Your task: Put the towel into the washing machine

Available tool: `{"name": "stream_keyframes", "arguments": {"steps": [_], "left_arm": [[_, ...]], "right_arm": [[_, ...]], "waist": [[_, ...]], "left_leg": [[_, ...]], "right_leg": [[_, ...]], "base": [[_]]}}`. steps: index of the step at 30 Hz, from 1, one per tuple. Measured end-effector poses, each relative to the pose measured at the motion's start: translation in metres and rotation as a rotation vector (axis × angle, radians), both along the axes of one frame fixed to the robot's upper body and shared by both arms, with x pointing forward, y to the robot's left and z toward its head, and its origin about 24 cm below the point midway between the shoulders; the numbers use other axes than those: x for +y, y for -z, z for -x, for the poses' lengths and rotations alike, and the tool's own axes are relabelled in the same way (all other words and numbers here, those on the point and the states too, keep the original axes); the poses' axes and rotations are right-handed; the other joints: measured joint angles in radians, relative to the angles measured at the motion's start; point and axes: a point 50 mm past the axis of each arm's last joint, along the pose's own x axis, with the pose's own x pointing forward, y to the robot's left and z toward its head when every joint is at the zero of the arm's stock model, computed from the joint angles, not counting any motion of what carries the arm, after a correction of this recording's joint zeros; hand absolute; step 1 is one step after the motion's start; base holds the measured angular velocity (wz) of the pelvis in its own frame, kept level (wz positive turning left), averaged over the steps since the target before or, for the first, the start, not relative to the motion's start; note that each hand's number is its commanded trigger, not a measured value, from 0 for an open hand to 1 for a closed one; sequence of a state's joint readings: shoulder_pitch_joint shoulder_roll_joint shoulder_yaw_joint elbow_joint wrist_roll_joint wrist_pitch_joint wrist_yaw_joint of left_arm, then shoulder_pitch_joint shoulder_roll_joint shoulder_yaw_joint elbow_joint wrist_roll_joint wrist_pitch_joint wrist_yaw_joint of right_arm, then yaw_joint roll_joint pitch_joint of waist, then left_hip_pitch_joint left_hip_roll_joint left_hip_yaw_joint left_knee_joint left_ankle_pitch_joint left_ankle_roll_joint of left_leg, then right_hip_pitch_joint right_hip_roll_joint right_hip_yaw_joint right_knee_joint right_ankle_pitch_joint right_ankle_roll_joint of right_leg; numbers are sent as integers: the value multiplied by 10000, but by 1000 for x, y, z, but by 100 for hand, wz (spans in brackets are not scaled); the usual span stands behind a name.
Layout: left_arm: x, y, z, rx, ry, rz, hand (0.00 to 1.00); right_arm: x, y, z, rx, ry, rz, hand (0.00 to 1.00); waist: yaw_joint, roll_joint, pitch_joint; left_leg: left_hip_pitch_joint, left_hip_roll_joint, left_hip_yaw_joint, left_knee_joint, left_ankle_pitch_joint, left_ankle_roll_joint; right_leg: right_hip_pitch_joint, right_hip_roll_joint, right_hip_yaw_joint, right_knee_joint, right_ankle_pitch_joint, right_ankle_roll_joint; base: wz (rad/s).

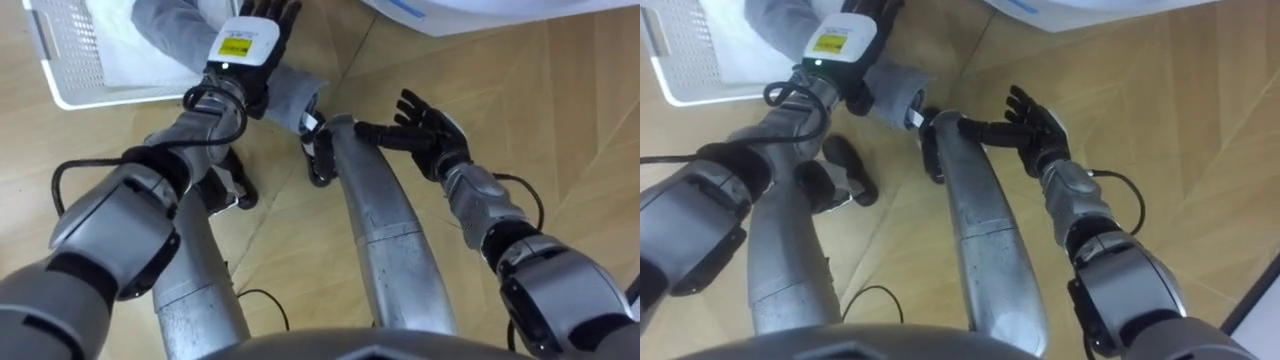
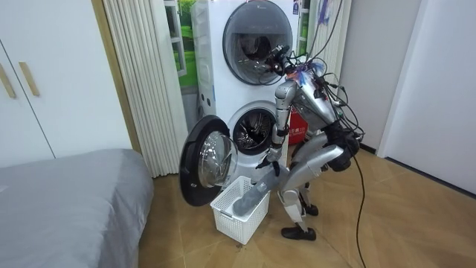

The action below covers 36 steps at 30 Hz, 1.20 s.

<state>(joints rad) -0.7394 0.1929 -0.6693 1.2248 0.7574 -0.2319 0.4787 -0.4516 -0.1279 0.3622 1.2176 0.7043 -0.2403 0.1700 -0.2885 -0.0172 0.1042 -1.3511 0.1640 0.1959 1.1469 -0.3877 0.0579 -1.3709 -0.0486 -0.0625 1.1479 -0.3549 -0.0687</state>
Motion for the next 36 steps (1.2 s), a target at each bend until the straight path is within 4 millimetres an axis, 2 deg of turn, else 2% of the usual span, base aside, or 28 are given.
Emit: {"name": "stream_keyframes", "arguments": {"steps": [9, 10, 11, 12, 13, 14, 15, 16, 21, 29, 36], "left_arm": [[-2, 11, 5, 1455, 441, -689, 1], [-1, 13, 6, 1767, 464, -750, 21], [-1, 16, 7, 2057, 471, -800, 27], [-1, 17, 8, 2186, 463, -826, 48], [0, 19, 9, 2412, 435, -852, 64], [0, 20, 9, 2633, 371, -738, 71], [0, 20, 9, 2774, 318, -656, 93], [1, 22, 10, 3010, 288, -652, 100], [1, 27, 13, 4079, 290, -896, 100], [4, 46, 27, 5687, 329, -1493, 100], [4, 65, 46, 6791, 373, -1778, 100]], "right_arm": [[3, -2, -3, -121, -260, -35, 0], [4, -3, -3, -146, -272, -53, 0], [6, -3, -4, -165, -299, -94, 0], [7, -3, -4, -170, -316, -119, 0], [9, -4, -5, -180, -349, -143, 0], [9, -4, -6, -180, -363, -125, 0], [9, -5, -6, -173, -378, -98, 0], [9, -5, -8, -125, -432, 15, 0], [11, -5, -8, -102, -788, 344, 0], [12, -1, -5, 202, -1204, 947, 0], [14, 11, 5, 968, -1249, 1467, 0]], "waist": [[-213, -79, 14], [-284, -97, 25], [-338, -176, 49], [-349, -226, 49], [-376, -302, 40], [-379, -338, 33], [-381, -343, 32], [-381, -348, 30], [-383, -391, 2], [-322, -423, -19], [-156, -420, -34]], "left_leg": [[-116, -61, -47, -15, -75, 54], [-176, -53, -60, -12, -77, 59], [-185, -43, -60, -19, -77, 59], [-185, -32, -60, -20, -78, 59], [-187, -28, -66, -25, -78, 58], [-196, -31, -74, -31, -78, 58], [-199, -33, -74, -35, -79, 60], [-204, -46, -72, -57, -79, 63], [-107, -28, -69, -212, -76, 66], [588, -96, 13, -778, -23, 54], [1685, -76, 215, -1603, 108, 25]], "right_leg": [[-69, -162, -107, -3, -139, 8], [-93, -200, -171, -8, -150, -11], [-94, -214, -196, -14, -159, -23], [-94, -205, -196, -21, -159, -23], [-93, -198, -199, -34, -160, -26], [-93, -199, -203, -49, -160, -26], [-93, -201, -204, -57, -161, -25], [-92, -203, -196, -83, -159, -23], [10, -210, -200, -252, -144, 4], [665, -226, -171, -774, -112, 60], [1752, -173, -190, -1661, 29, 133]], "base": [[3], [9], [6], [0], [0], [0], [0], [0], [0], [0], [-3]]}}
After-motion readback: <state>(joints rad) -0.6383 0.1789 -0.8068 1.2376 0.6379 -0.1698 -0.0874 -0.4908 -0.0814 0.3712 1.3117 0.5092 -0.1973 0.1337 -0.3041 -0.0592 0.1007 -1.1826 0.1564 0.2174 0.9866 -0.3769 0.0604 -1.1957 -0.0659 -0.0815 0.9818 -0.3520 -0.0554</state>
